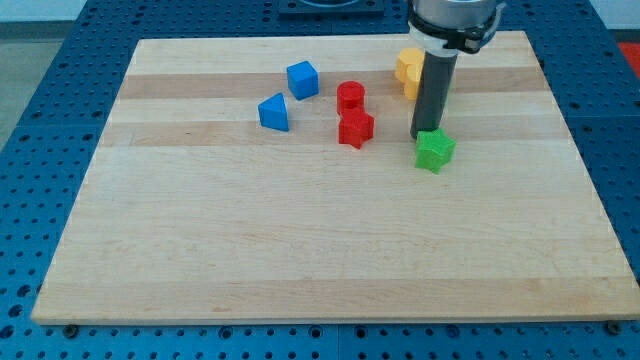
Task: Push the green star to the center
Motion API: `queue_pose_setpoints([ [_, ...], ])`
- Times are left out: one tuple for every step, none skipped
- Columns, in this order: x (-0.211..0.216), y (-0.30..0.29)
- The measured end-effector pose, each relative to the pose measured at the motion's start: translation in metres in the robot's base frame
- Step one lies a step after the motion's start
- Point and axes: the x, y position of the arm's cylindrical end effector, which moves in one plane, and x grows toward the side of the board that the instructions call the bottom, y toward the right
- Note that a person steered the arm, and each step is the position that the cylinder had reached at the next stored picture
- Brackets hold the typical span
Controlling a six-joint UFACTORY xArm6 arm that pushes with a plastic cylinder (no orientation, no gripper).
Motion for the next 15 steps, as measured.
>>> queue_pose_setpoints([
  [0.000,0.000],
  [0.002,0.068],
  [0.003,0.113],
  [0.007,0.100],
  [0.019,0.075],
  [0.022,0.052],
  [0.031,0.028],
  [0.050,-0.001],
  [0.054,-0.023],
  [0.054,-0.033],
  [0.054,-0.051],
  [0.054,-0.068],
  [0.054,-0.087],
  [0.054,-0.106],
  [0.054,-0.121],
])
